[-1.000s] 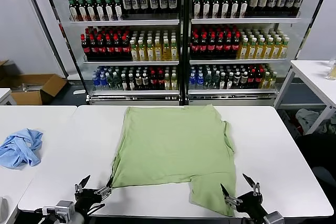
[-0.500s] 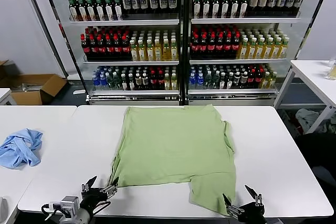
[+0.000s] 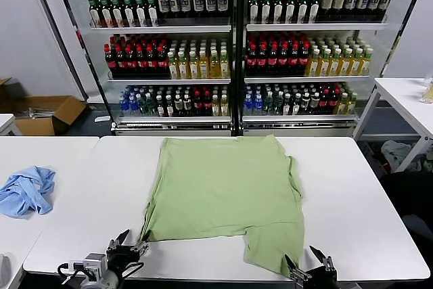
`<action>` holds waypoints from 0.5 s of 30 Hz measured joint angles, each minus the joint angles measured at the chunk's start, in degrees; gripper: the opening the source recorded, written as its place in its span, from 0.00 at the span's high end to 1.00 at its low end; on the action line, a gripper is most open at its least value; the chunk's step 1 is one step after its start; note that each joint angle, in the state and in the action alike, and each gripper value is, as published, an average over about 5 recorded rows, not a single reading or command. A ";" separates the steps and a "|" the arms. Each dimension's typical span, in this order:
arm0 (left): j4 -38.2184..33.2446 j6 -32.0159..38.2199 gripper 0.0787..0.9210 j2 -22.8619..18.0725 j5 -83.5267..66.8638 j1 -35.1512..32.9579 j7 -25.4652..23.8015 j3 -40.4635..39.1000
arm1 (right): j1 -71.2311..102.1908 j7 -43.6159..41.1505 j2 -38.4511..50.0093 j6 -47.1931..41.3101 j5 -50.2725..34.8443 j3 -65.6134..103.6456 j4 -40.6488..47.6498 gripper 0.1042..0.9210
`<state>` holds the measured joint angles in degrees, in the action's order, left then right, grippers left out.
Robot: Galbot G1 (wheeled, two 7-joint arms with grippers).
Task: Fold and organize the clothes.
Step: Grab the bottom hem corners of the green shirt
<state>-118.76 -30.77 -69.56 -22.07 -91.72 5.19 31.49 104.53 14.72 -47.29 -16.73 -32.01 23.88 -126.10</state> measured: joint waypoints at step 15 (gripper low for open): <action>0.75 0.12 0.98 -0.94 1.96 0.50 -1.45 -1.65 | -3.02 -1.63 -0.69 -0.05 -4.08 -1.88 2.68 0.99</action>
<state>-118.01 -30.65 -70.50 -20.12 -91.22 3.74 29.84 101.50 13.09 -47.97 -16.78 -36.09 22.00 -123.42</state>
